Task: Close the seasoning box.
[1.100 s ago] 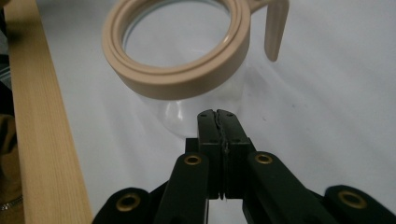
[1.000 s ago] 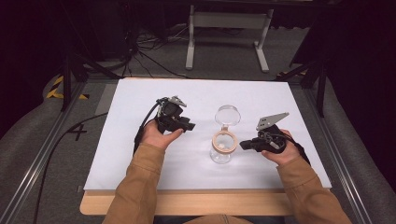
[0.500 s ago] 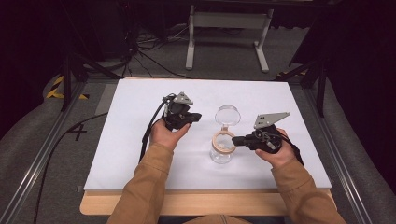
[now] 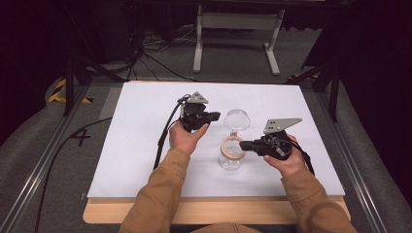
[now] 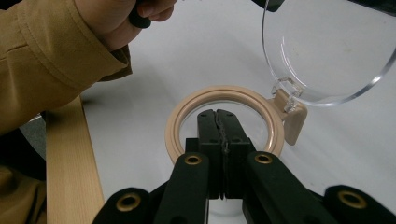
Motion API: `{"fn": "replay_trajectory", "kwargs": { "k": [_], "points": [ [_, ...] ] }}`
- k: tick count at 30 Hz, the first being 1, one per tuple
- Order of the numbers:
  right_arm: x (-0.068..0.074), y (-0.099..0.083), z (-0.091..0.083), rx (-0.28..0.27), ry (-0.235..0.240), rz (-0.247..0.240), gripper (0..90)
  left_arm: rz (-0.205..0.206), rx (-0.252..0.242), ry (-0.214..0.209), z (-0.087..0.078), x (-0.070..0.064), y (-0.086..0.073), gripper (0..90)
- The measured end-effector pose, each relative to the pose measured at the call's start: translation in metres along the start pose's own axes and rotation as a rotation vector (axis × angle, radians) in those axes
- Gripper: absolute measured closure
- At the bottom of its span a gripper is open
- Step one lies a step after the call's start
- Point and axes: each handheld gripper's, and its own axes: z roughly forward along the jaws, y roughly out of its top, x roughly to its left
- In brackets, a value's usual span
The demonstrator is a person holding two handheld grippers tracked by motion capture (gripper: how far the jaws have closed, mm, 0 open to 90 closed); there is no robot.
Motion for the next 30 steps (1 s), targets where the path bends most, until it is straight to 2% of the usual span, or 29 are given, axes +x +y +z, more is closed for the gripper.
{"fn": "replay_trajectory", "kwargs": {
  "k": [1,2,4,8,9,11,12,15,21,26,30],
  "points": [
    [0.0,0.0,0.001,-0.001,-0.002,0.001,89.3,-0.015,-0.02,-0.041,0.001,0.003,0.0,89.9],
    [0.0,-0.001,0.001,-0.002,-0.004,0.006,89.3,-0.028,-0.02,-0.061,0.001,0.003,0.0,89.9],
    [0.0,-0.001,0.001,-0.007,-0.003,0.014,89.3,-0.023,-0.024,-0.085,0.004,0.003,0.001,89.9],
    [-0.002,-0.001,-0.001,-0.021,-0.005,0.029,89.3,0.003,-0.018,-0.07,0.007,-0.002,0.001,89.8],
    [-0.002,-0.001,-0.001,-0.024,-0.006,0.031,89.2,0.01,-0.003,-0.068,0.006,-0.002,0.002,89.8],
    [-0.004,-0.002,-0.001,-0.028,-0.01,0.039,89.2,0.011,-0.018,-0.073,0.006,-0.004,0.002,89.8],
    [-0.004,-0.002,-0.001,-0.031,-0.01,0.047,89.3,0.015,-0.004,-0.075,0.005,-0.005,0.002,89.8],
    [-0.005,-0.002,-0.001,-0.035,-0.008,0.052,89.2,0.026,-0.014,-0.076,0.005,-0.007,0.003,89.8],
    [-0.006,0.001,-0.003,-0.054,0.004,0.058,89.2,0.063,0.011,-0.07,0.003,-0.014,0.004,89.6],
    [-0.005,0.002,-0.003,-0.044,0.019,0.051,89.3,0.074,0.014,-0.065,-0.002,-0.017,0.005,89.3],
    [-0.003,0.002,-0.004,-0.028,0.032,0.046,89.3,0.076,0.016,-0.044,-0.01,-0.016,0.006,88.5]
  ]
}}
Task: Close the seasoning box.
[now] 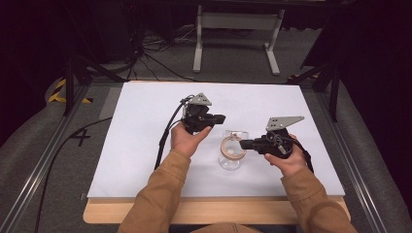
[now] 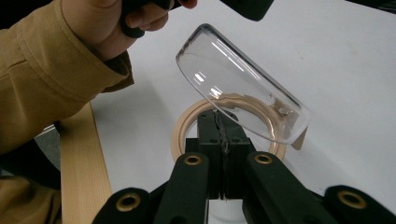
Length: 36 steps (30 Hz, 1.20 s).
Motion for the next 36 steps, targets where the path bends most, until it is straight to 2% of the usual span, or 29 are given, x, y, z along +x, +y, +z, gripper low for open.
{"fn": "replay_trajectory", "kwargs": {
  "k": [5,12,23,36],
  "points": [
    [0.002,0.001,-0.001,0.018,0.014,-0.008,89.3,0.032,0.018,0.026,-0.011,-0.001,0.002,87.7],
    [0.004,0.001,-0.002,0.046,0.031,-0.017,89.3,0.06,0.05,0.041,-0.029,-0.005,0.004,86.3],
    [0.006,0.001,0.001,0.125,0.064,-0.03,89.4,0.045,0.084,0.07,-0.049,0.001,-0.002,84.4],
    [0.007,-0.002,0.006,0.221,0.079,-0.016,89.4,0.042,0.113,0.079,-0.053,0.008,-0.004,82.7]
  ]
}}
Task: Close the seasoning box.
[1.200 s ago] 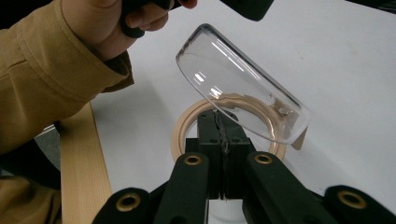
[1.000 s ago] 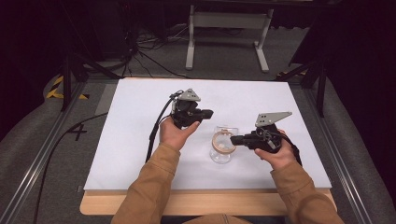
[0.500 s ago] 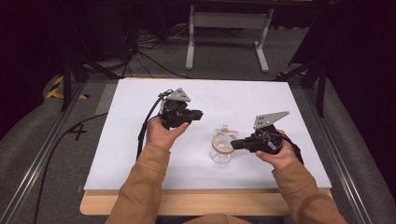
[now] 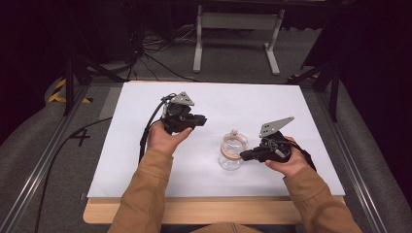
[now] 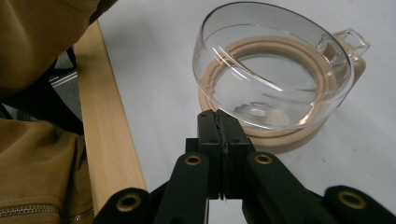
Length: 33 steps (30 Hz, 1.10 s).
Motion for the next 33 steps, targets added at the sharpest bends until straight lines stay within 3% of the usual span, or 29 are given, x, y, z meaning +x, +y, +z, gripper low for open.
{"fn": "replay_trajectory", "kwargs": {
  "k": [11,19,23,28,33],
  "points": [
    [0.0,-0.002,0.005,0.063,0.01,-0.004,89.4,-0.007,0.01,0.002,-0.001,0.003,-0.001,81.9],
    [0.0,-0.003,0.003,0.065,0.007,-0.012,89.3,-0.014,0.006,0.004,-0.001,0.003,-0.002,81.1],
    [0.001,-0.001,-0.003,0.046,0.002,-0.017,88.9,-0.011,-0.003,0.013,-0.002,0.003,-0.001,79.2],
    [0.001,0.001,-0.01,-0.001,-0.019,-0.032,81.8,-0.03,-0.007,0.013,-0.004,0.002,-0.003,74.4],
    [-0.002,0.008,-0.027,-0.101,-0.064,-0.039,72.5,-0.054,-0.006,0.027,-0.014,0.005,-0.012,71.7]
  ]
}}
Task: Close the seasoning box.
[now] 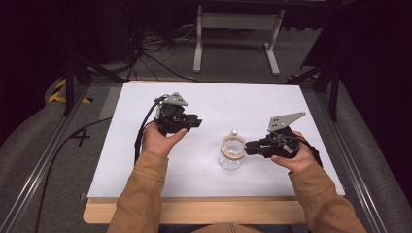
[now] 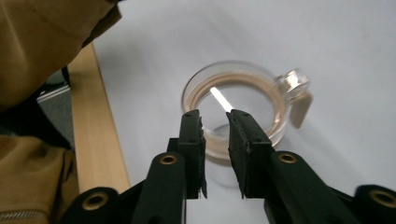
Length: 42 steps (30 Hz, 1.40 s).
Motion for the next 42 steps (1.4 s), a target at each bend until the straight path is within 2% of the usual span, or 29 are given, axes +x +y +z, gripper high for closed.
{"fn": "replay_trajectory", "kwargs": {
  "k": [4,5,9,12,15,16,20,26,34,39,42],
  "points": [
    [-0.009,0.003,-0.014,-0.079,-0.066,-0.001,65.4,-0.024,-0.008,0.018,-0.007,0.002,-0.006,70.2],
    [-0.011,0.003,-0.016,-0.089,-0.079,0.003,64.8,-0.017,-0.004,0.027,-0.009,0.004,-0.008,69.9],
    [-0.025,0.002,-0.026,-0.108,-0.131,0.03,63.2,-0.038,-0.012,0.044,-0.015,0.007,-0.014,69.4],
    [-0.035,-0.001,-0.032,-0.111,-0.175,0.049,62.6,-0.047,-0.002,0.064,-0.018,0.01,-0.018,68.5],
    [-0.047,-0.005,-0.037,-0.111,-0.224,0.07,60.9,-0.067,-0.016,0.075,-0.019,0.013,-0.023,67.8],
    [-0.051,-0.007,-0.038,-0.111,-0.24,0.082,60.1,-0.06,-0.013,0.081,-0.019,0.016,-0.024,67.4],
    [-0.068,-0.019,-0.041,-0.099,-0.3,0.118,58.2,-0.075,-0.017,0.106,-0.017,0.023,-0.031,65.0],
    [-0.092,-0.039,-0.04,-0.074,-0.357,0.185,56.0,-0.118,0.002,0.127,-0.01,0.036,-0.042,63.7],
    [-0.116,-0.065,-0.029,-0.012,-0.402,0.23,54.7,-0.133,0.025,0.174,0.001,0.051,-0.056,61.6],
    [-0.125,-0.077,-0.022,0.0,-0.395,0.241,54.2,-0.115,0.055,0.193,0.01,0.058,-0.066,61.1],
    [-0.13,-0.084,-0.016,0.014,-0.388,0.252,53.6,-0.125,0.057,0.195,0.015,0.061,-0.071,60.9]
  ]
}}
